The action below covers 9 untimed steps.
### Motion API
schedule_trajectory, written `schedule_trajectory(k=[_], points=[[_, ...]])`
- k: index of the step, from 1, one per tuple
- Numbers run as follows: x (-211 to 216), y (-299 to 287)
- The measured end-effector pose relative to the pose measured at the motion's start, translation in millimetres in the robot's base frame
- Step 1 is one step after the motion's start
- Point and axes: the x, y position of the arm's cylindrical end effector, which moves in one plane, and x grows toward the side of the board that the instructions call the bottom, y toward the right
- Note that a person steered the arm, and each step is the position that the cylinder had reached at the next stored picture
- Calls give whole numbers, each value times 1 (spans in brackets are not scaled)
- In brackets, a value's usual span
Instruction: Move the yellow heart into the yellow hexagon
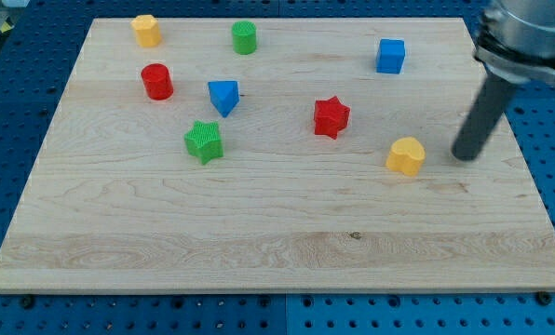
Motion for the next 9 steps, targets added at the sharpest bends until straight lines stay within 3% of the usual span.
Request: schedule_trajectory(k=[1,2,3,6,8,9], points=[[36,-6],[31,-62],[27,-83],[-23,-85],[-34,-43],[-65,-44]])
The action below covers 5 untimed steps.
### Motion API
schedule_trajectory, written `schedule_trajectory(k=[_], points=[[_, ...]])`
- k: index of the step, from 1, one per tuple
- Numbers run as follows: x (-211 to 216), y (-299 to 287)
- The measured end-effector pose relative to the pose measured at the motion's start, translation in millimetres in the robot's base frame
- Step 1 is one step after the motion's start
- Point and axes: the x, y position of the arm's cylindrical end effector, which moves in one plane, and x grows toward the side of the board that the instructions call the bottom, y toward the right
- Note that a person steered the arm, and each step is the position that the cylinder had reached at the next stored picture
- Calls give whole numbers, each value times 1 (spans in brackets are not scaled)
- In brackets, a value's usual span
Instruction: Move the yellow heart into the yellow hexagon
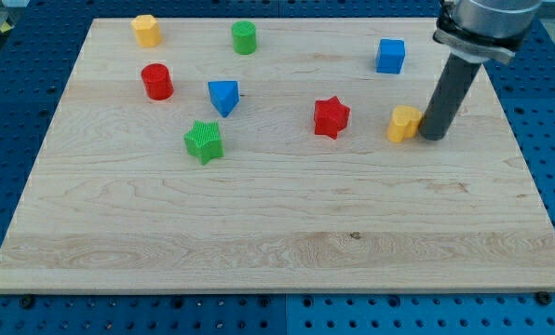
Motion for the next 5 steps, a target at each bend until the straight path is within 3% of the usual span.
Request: schedule_trajectory(k=[5], points=[[13,-6]])
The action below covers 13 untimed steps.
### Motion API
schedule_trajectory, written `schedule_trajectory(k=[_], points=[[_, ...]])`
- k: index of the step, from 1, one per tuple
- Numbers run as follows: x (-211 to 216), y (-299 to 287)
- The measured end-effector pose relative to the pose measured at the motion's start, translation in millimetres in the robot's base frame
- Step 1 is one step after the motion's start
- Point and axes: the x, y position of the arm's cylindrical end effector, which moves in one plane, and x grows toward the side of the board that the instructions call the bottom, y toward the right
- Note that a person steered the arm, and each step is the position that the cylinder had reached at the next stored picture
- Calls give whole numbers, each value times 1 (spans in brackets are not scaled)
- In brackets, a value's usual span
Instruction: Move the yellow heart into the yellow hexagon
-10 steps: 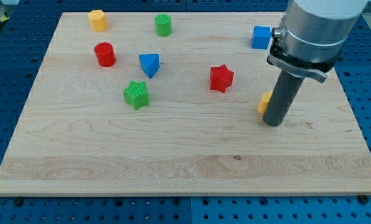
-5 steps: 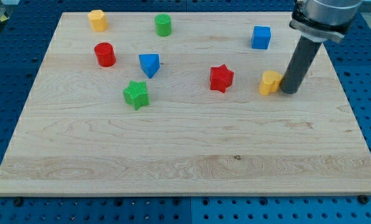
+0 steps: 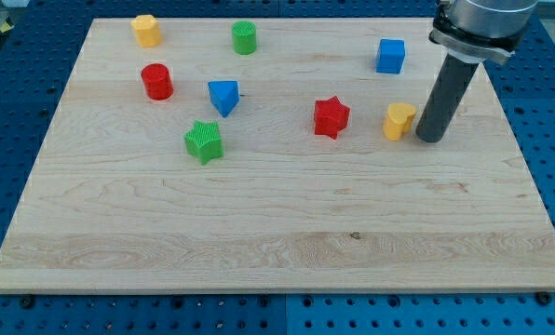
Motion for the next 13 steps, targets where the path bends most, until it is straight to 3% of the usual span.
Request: schedule_trajectory(k=[1,3,4,10,13], points=[[-4,-10],[-58,-76],[-58,-106],[-176,-339],[-164,-332]])
